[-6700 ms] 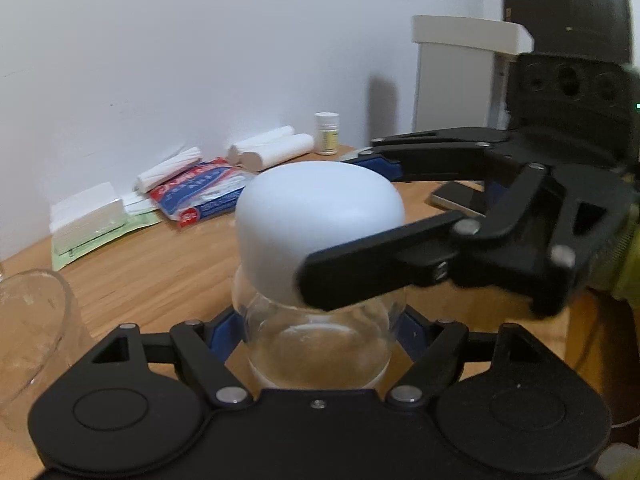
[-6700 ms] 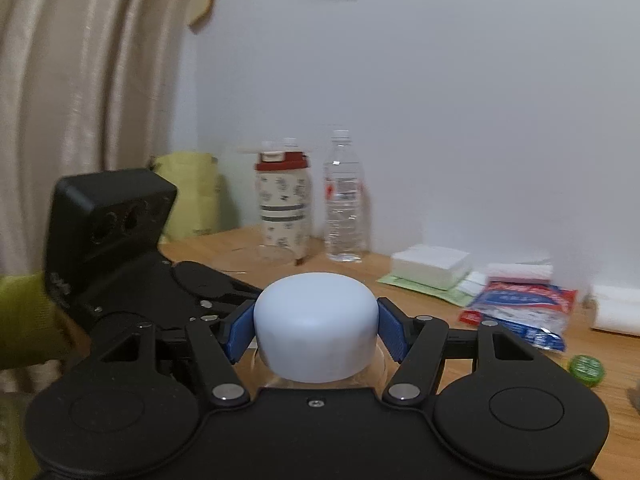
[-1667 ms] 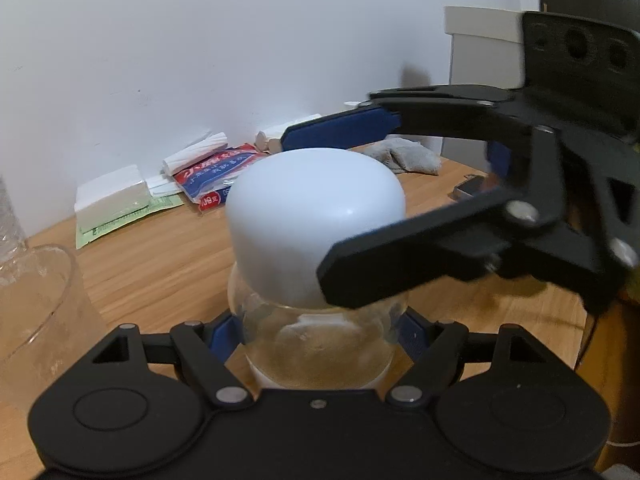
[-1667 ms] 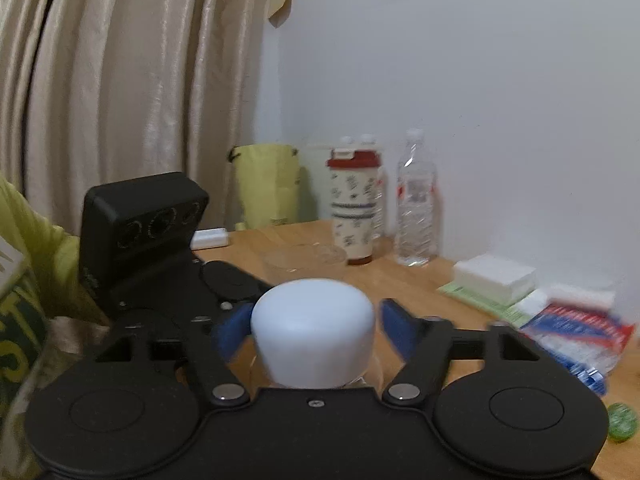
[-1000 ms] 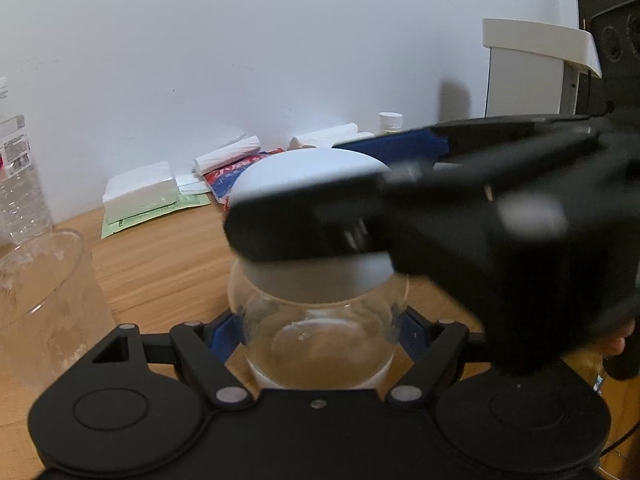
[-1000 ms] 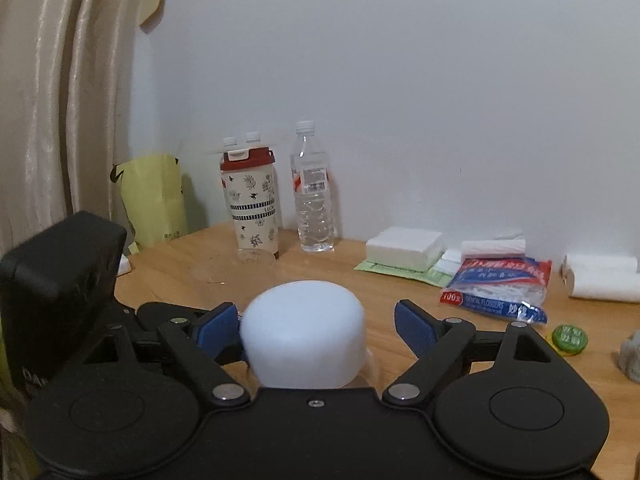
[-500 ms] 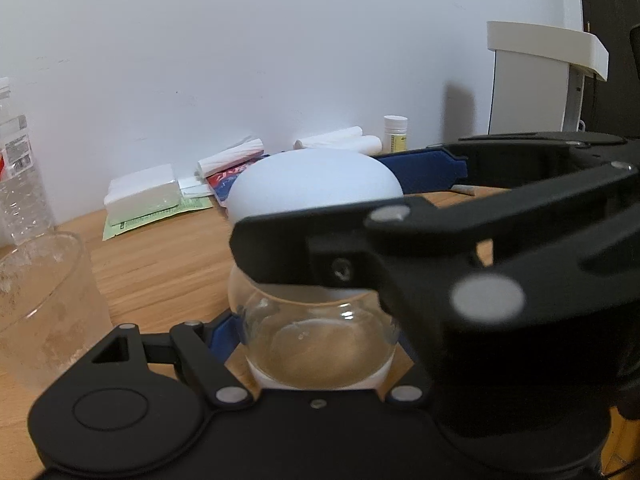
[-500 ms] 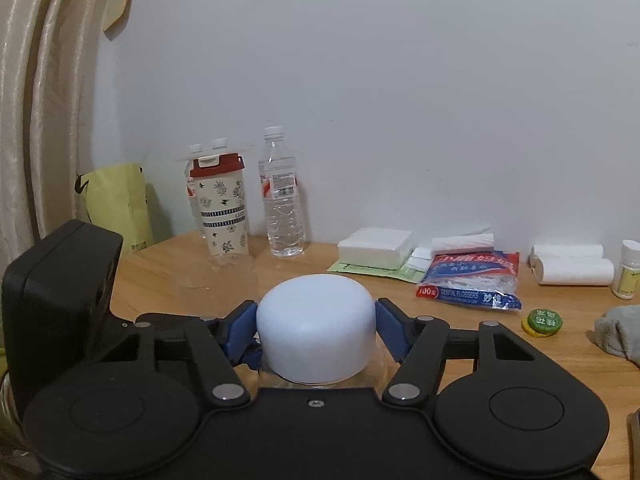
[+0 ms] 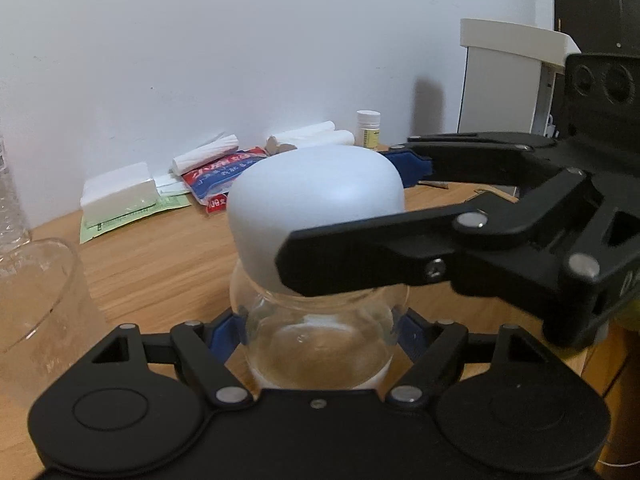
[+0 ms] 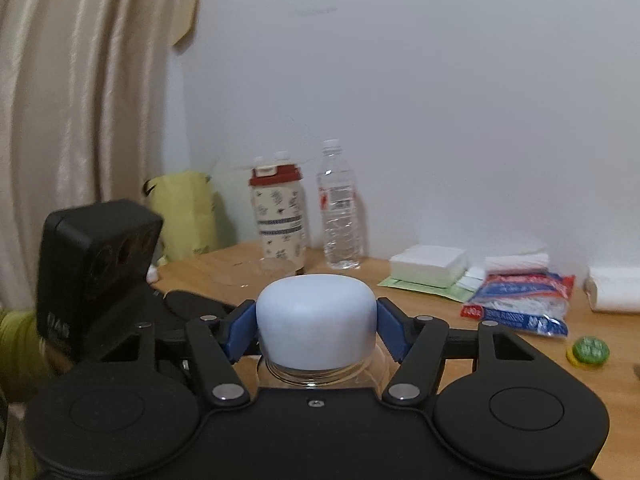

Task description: Unscrew bottle cap and pour

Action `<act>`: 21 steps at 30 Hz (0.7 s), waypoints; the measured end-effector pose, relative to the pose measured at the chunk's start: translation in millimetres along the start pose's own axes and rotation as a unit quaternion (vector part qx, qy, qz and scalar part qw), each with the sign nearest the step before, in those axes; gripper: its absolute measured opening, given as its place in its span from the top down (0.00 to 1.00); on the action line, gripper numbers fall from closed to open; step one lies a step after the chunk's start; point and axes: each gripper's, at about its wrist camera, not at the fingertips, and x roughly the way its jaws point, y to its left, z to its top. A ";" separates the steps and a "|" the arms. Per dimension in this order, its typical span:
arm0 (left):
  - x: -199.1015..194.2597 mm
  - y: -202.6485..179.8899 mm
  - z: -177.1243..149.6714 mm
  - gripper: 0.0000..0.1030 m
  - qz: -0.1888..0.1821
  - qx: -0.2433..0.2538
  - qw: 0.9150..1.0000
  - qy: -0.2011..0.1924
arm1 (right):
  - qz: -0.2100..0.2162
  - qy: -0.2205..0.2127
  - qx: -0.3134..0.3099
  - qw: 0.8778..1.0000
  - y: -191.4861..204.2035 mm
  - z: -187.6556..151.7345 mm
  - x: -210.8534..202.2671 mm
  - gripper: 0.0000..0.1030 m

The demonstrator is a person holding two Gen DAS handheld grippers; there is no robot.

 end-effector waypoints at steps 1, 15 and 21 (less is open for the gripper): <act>2.1 3.6 -0.3 0.23 -0.002 0.002 1.000 0.000 | 0.006 0.003 -0.001 1.000 -1.6 0.9 0.5 0.33; 8.2 31.4 3.2 0.23 -0.030 0.018 0.999 0.004 | 0.067 0.026 -0.041 0.997 -10.9 6.7 1.9 0.33; 7.7 30.9 3.4 0.23 -0.028 0.017 0.999 0.004 | 0.064 0.012 -0.027 0.997 -12.0 3.8 -0.4 0.33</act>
